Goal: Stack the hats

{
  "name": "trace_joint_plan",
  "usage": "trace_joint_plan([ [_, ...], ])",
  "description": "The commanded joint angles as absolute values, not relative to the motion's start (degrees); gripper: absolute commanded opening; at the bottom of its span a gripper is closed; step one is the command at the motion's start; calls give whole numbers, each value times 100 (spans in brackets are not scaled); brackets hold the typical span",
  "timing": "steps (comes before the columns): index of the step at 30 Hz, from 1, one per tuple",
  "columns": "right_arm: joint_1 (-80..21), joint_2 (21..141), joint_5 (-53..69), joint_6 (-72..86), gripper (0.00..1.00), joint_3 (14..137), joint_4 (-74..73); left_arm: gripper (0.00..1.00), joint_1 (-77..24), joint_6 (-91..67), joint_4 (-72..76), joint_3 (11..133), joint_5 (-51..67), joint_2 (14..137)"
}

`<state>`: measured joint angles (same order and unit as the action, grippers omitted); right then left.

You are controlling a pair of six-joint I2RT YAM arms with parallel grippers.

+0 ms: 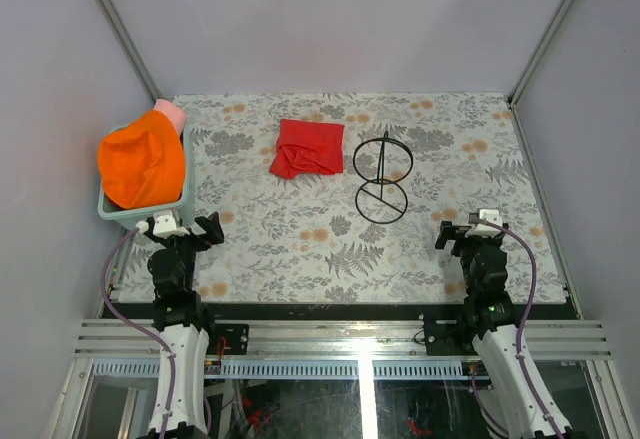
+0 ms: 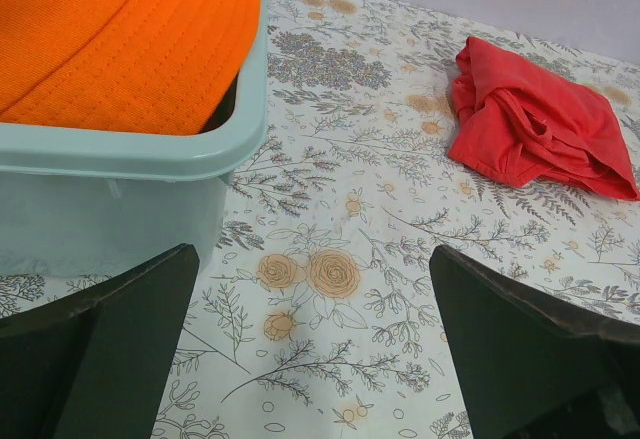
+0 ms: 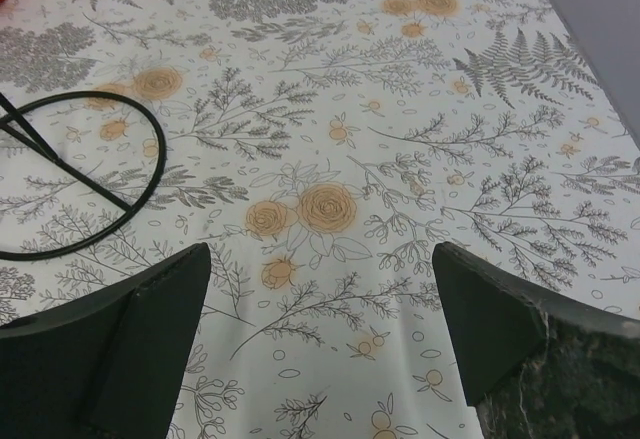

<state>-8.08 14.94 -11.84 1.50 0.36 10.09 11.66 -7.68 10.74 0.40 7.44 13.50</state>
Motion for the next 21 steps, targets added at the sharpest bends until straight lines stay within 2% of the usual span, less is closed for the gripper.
trace_joint_plan([
  [1,-781,1231,-1073,69,99,-479,1218,100,1158,-729,1464,-571,677,1327],
  [4,-776,1101,-1171,130,99,-491,1127,100,1159,-729,1457,-571,685,1311],
  [9,-782,1064,-2141,505,99,-508,1095,100,1154,-730,1498,-567,689,1351],
  [13,-782,1154,-2107,486,99,-510,1197,100,1156,-721,1667,-521,684,1686],
  [16,-778,1254,-2142,467,99,-433,1254,100,1157,-659,1423,-489,862,1326],
  [21,-780,1105,-2178,475,99,393,255,100,1160,-430,991,-186,1353,1198],
])
